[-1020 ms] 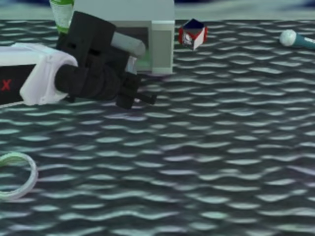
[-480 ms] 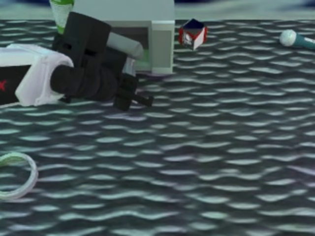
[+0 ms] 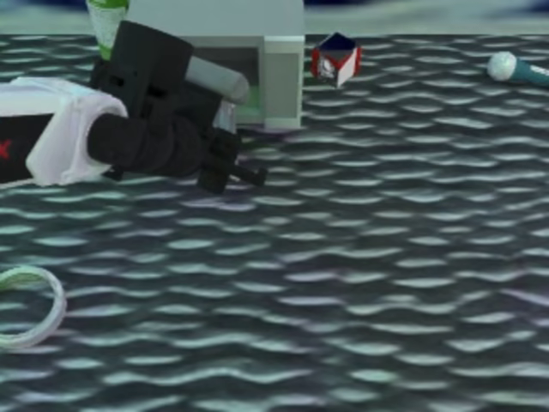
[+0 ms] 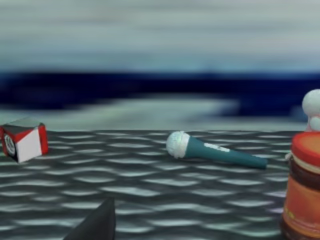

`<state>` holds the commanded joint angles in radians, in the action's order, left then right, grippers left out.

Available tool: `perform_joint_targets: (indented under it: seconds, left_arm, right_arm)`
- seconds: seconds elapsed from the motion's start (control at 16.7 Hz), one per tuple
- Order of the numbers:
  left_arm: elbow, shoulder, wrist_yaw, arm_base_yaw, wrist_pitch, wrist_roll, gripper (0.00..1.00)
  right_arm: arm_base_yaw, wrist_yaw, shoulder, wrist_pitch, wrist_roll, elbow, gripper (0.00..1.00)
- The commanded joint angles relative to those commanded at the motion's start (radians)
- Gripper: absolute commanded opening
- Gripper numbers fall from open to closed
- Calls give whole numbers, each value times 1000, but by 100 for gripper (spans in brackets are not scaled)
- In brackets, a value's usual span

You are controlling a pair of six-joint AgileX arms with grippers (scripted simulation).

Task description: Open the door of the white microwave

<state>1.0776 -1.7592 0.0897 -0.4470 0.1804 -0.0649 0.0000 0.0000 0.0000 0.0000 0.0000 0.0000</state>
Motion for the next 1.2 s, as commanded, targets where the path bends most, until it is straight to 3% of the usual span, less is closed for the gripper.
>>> perform_joint_targets:
  seconds: [0.6, 1.2]
  left_arm:
    - [0, 0, 0, 0, 0, 0, 0]
    - [-26, 23, 53, 27, 4, -63, 0]
  right_arm:
    - [0, 0, 0, 0, 0, 0, 100]
    - [0, 0, 0, 0, 0, 0, 100]
